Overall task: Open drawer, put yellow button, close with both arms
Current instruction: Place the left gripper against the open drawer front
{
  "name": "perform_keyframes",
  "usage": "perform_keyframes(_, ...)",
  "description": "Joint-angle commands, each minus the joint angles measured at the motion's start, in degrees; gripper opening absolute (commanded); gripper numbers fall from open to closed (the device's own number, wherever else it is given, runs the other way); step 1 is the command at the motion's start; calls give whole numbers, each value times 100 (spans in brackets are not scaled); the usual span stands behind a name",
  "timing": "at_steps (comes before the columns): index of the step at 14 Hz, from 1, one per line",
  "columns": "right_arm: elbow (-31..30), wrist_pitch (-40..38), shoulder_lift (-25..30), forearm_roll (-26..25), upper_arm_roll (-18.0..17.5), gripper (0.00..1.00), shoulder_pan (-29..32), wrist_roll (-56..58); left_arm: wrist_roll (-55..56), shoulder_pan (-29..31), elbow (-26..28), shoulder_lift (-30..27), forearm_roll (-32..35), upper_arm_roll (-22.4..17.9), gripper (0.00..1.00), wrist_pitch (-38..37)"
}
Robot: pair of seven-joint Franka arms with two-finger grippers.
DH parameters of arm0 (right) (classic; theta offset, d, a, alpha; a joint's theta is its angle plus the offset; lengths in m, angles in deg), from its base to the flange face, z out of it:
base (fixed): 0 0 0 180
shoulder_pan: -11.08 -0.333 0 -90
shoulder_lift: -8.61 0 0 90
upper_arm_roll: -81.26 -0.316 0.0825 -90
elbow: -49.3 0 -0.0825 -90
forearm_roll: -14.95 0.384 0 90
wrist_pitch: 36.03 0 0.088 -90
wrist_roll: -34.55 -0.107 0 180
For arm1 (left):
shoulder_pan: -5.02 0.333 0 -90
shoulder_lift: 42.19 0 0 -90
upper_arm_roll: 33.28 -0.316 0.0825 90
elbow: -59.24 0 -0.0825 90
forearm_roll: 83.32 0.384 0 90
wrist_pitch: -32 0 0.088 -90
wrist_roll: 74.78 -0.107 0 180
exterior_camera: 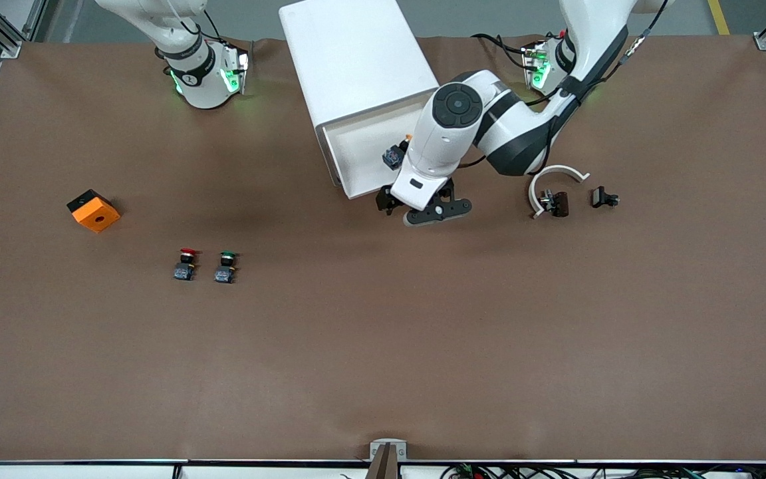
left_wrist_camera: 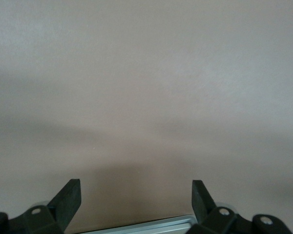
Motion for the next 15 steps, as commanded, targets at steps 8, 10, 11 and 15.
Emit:
perform_keyframes(8, -386, 40, 376, -288, -113, 100, -217, -83, -22, 76, 32, -246, -15, 436, 100, -1365)
perform_keyframes(10, -597, 118, 604, -288, -113, 100, -252, -83, -13, 76, -39, -246, -217, 489, 100, -1550)
perform_keyframes(11, -702, 127, 718, -288, -104, 100, -269, -83, -13, 85, -65, -246, -331, 516, 100, -1638)
perform_keyframes(15, -1124, 390, 1035, -341, -104, 100, -331, 13, 75, 59, -118, -194, -595, 604, 100, -1657)
